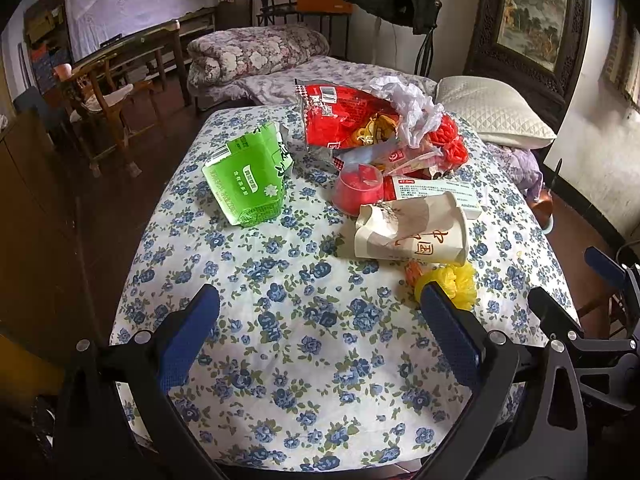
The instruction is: Collect trash
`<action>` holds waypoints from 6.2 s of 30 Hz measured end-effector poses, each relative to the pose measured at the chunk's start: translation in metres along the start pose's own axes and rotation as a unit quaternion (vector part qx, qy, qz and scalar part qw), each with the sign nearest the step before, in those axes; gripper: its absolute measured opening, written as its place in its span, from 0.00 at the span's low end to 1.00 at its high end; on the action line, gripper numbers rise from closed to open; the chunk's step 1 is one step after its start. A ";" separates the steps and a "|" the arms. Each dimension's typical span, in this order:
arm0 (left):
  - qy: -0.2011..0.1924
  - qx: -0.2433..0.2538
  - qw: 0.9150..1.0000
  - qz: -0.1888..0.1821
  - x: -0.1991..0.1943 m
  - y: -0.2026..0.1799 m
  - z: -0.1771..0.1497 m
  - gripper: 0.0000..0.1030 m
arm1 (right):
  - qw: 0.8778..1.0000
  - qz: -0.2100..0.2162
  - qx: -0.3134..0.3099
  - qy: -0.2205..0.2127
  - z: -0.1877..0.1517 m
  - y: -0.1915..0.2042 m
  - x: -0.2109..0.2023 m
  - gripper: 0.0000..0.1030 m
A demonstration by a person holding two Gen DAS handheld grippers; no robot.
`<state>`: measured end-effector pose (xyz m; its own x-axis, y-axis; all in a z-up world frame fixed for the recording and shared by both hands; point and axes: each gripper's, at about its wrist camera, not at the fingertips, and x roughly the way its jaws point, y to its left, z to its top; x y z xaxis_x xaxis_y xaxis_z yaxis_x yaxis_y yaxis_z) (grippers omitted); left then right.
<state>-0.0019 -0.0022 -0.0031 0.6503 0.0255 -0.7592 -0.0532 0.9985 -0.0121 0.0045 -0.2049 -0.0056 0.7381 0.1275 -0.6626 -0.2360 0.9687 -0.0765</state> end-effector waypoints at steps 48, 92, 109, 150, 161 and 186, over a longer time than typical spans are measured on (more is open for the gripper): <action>0.016 -0.045 0.998 0.029 0.017 0.048 0.010 0.94 | 0.984 0.149 0.007 0.099 0.008 0.049 0.068 0.46; 0.112 -0.029 0.991 -0.070 0.094 -0.066 0.055 0.94 | 0.985 0.112 0.123 0.055 -0.004 -0.059 0.034 0.44; 0.127 0.015 0.989 -0.072 0.085 -0.073 0.041 0.93 | 0.985 0.111 0.118 0.056 -0.005 -0.057 0.034 0.44; 0.038 0.087 0.988 -0.125 0.041 -0.110 0.050 0.78 | 0.980 0.093 0.174 0.015 -0.011 -0.126 -0.005 0.43; 0.040 0.148 0.969 -0.192 0.033 -0.193 0.042 0.78 | 0.951 0.053 0.303 -0.036 -0.054 -0.210 -0.025 0.43; 0.253 0.163 0.917 -0.264 0.152 -0.409 -0.040 0.78 | 0.841 0.031 0.530 0.108 -0.263 -0.336 0.081 0.44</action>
<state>0.0881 -0.4085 -0.1395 0.0814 -0.4082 -0.9092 0.4494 0.8293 -0.3321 -0.0224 -0.5763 -0.2293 0.5856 0.2550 -0.7695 0.5097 0.6222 0.5941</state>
